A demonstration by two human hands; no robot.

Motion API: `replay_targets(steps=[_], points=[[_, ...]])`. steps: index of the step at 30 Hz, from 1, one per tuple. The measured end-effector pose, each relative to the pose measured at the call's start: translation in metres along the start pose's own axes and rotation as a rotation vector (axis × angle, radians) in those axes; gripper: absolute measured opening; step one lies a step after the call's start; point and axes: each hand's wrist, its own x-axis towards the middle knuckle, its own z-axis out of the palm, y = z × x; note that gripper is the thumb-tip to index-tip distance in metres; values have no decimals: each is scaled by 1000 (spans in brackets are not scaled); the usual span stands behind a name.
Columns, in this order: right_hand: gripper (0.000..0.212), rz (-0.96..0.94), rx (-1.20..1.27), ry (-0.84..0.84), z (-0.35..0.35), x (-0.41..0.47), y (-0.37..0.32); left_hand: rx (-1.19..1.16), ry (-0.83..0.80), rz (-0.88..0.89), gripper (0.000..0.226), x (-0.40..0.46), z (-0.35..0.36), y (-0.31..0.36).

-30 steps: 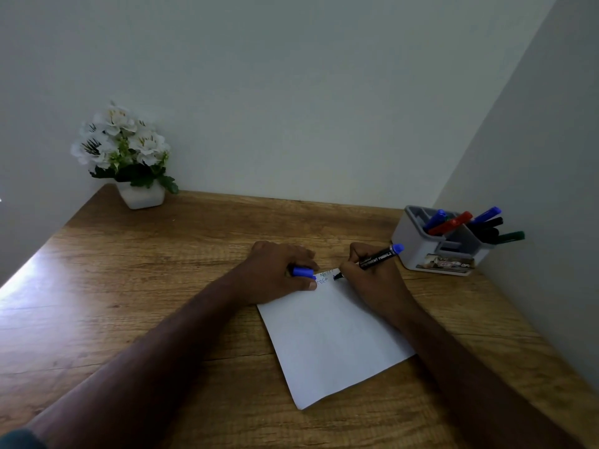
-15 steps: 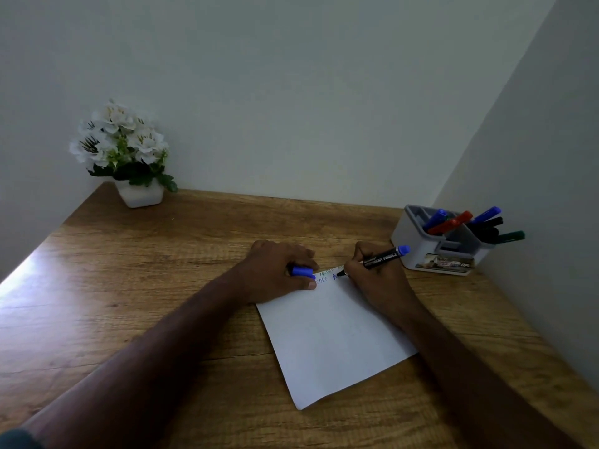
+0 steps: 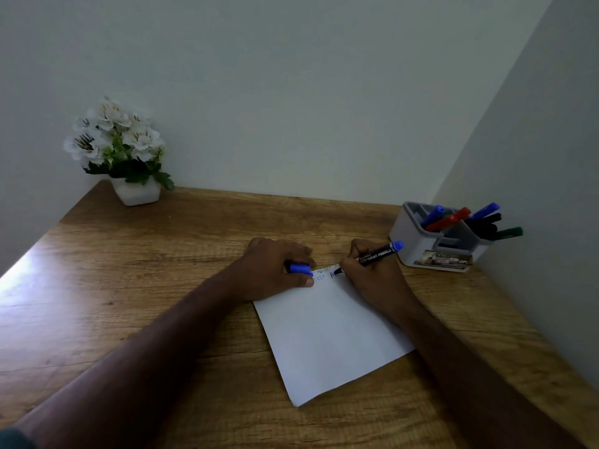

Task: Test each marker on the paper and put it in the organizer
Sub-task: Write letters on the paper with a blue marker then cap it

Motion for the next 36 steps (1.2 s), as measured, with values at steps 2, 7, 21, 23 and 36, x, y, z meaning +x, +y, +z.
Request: replay_targets(steps=[2, 7, 21, 23, 36], points=[[29, 8, -2, 6, 0, 1, 0, -12, 2, -2, 59, 0, 0, -1], [32, -18, 1, 16, -1, -1, -2, -16, 0, -9, 58, -1, 0, -1], [33, -11, 7, 53, -2, 1, 0, -6, -10, -5, 61, 1, 0, -2], [33, -10, 12, 81, -2, 3, 0, -16, -6, -2, 62, 0, 0, -1], [36, -35, 5, 75, -3, 1, -2, -1, -15, 2, 58, 0, -1, -1]])
